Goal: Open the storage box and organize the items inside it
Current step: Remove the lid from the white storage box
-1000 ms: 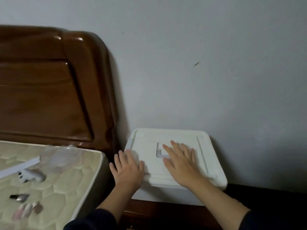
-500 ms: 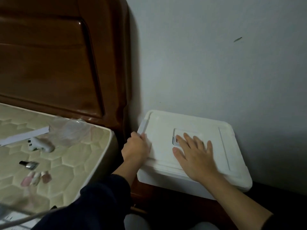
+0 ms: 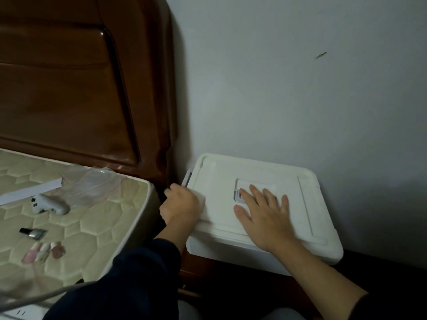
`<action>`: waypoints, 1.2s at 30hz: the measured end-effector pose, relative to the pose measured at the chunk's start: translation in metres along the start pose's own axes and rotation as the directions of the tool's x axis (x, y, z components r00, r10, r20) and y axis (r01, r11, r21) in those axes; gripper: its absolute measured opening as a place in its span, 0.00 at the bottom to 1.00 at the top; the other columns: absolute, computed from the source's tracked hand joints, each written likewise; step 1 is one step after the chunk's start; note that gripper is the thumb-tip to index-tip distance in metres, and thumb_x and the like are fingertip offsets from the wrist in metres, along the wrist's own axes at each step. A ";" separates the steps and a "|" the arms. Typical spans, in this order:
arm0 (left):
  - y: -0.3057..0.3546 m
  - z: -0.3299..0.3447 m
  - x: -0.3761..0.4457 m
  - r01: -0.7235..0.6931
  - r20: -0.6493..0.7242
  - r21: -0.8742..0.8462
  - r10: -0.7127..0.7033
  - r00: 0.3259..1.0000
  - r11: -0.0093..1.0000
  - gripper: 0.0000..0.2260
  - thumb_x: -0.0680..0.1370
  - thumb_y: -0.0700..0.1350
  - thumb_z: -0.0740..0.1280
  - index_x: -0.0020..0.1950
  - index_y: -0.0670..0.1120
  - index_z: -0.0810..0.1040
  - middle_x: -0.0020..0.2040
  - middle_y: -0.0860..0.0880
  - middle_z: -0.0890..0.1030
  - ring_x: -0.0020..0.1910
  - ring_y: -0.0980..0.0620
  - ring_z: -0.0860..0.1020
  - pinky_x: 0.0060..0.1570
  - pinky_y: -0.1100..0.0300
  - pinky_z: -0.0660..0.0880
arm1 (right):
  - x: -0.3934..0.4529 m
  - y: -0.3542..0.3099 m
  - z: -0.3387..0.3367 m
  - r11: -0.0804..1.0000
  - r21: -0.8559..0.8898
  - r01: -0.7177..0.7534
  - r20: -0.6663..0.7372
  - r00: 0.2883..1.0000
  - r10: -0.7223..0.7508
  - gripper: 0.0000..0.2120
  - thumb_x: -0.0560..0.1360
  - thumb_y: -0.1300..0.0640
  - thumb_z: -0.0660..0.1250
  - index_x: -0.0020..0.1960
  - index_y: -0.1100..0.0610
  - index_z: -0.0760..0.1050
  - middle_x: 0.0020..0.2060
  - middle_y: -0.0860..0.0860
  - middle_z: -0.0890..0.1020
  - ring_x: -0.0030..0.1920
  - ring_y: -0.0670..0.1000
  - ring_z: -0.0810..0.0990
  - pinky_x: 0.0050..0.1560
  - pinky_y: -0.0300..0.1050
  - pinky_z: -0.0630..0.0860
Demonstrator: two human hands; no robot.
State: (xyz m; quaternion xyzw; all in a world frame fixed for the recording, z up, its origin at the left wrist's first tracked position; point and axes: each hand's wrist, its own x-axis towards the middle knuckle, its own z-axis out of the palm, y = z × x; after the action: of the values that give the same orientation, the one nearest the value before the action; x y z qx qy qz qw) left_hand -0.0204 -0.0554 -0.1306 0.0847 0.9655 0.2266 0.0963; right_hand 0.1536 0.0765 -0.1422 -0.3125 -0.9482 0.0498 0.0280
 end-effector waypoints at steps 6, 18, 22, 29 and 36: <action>-0.005 0.008 -0.007 -0.356 -0.157 0.117 0.371 0.915 0.927 0.15 0.85 0.50 0.54 0.65 0.46 0.74 0.64 0.44 0.76 0.64 0.42 0.73 0.65 0.43 0.71 | -0.002 -0.001 -0.001 1.000 -0.011 -0.004 -0.022 1.000 0.004 0.34 0.79 0.30 0.37 0.82 0.38 0.53 0.84 0.43 0.54 0.83 0.55 0.52 0.79 0.70 0.45; -0.016 0.001 -0.042 -0.345 -0.080 0.009 0.345 0.935 0.938 0.21 0.85 0.53 0.59 0.75 0.45 0.68 0.66 0.44 0.77 0.64 0.42 0.74 0.61 0.46 0.76 | -0.024 0.055 -0.019 0.773 0.287 -0.566 -0.117 0.780 0.614 0.38 0.79 0.36 0.62 0.78 0.60 0.62 0.74 0.60 0.68 0.73 0.64 0.65 0.75 0.59 0.63; -0.007 -0.003 -0.055 -0.291 -0.041 -0.008 0.290 0.956 0.957 0.27 0.83 0.57 0.61 0.78 0.45 0.65 0.72 0.43 0.74 0.70 0.39 0.71 0.66 0.45 0.72 | -0.033 0.083 -0.029 0.670 0.366 -0.646 -0.017 0.715 0.699 0.39 0.77 0.36 0.65 0.77 0.60 0.63 0.72 0.61 0.72 0.71 0.65 0.70 0.67 0.60 0.71; 0.007 -0.011 -0.054 -0.240 0.031 -0.146 0.247 0.969 0.960 0.31 0.76 0.64 0.69 0.71 0.48 0.69 0.70 0.43 0.74 0.71 0.37 0.69 0.69 0.43 0.69 | -0.038 0.081 -0.036 0.624 0.484 -0.613 0.046 0.731 0.681 0.38 0.77 0.37 0.65 0.78 0.59 0.63 0.71 0.59 0.74 0.70 0.63 0.69 0.66 0.58 0.72; 0.006 -0.010 -0.054 -0.238 0.018 -0.165 0.244 0.970 0.957 0.25 0.73 0.64 0.70 0.61 0.50 0.70 0.65 0.45 0.77 0.67 0.38 0.70 0.64 0.46 0.70 | -0.040 0.084 -0.043 0.594 0.555 -0.582 0.060 0.740 0.670 0.39 0.76 0.35 0.66 0.76 0.59 0.65 0.70 0.59 0.74 0.72 0.63 0.68 0.67 0.58 0.71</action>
State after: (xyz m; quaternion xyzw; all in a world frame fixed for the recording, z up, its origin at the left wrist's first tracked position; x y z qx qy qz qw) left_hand 0.0302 -0.0653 -0.1111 0.1979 0.9245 0.3123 0.0930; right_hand 0.2388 0.1228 -0.1100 -0.6076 -0.7171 0.2968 0.1687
